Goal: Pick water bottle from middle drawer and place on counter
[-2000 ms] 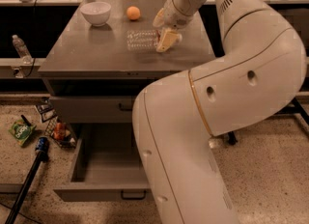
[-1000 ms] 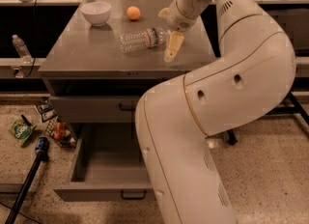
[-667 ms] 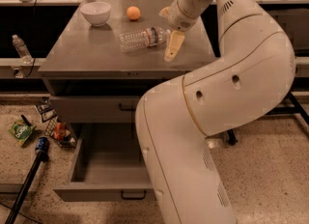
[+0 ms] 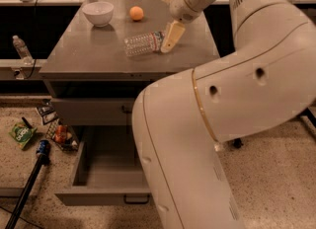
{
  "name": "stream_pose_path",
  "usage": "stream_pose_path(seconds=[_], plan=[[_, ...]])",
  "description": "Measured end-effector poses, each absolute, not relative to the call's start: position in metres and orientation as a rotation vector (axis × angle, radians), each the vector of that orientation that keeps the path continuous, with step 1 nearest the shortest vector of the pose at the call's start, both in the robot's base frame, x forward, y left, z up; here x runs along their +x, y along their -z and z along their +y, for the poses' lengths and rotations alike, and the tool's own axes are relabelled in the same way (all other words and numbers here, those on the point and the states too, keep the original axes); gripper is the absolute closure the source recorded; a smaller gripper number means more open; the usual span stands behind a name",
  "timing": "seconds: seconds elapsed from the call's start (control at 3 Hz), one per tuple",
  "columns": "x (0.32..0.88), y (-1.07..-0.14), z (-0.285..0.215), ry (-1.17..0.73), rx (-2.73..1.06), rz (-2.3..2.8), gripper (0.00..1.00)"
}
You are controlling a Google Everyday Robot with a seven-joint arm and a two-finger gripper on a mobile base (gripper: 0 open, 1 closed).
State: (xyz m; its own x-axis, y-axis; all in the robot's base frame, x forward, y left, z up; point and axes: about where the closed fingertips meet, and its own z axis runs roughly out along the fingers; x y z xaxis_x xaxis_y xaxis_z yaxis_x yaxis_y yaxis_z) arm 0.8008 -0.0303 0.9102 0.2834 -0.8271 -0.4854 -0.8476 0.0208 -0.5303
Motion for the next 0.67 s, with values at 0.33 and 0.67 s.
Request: stream_pose_path(seconds=[0.33, 0.67], plan=[[0.782, -0.977, 0.063, -0.005, -1.685, 1.179, 0.0], [0.749, -1.015, 0.091, 0.01, -1.568, 1.02, 0.0]])
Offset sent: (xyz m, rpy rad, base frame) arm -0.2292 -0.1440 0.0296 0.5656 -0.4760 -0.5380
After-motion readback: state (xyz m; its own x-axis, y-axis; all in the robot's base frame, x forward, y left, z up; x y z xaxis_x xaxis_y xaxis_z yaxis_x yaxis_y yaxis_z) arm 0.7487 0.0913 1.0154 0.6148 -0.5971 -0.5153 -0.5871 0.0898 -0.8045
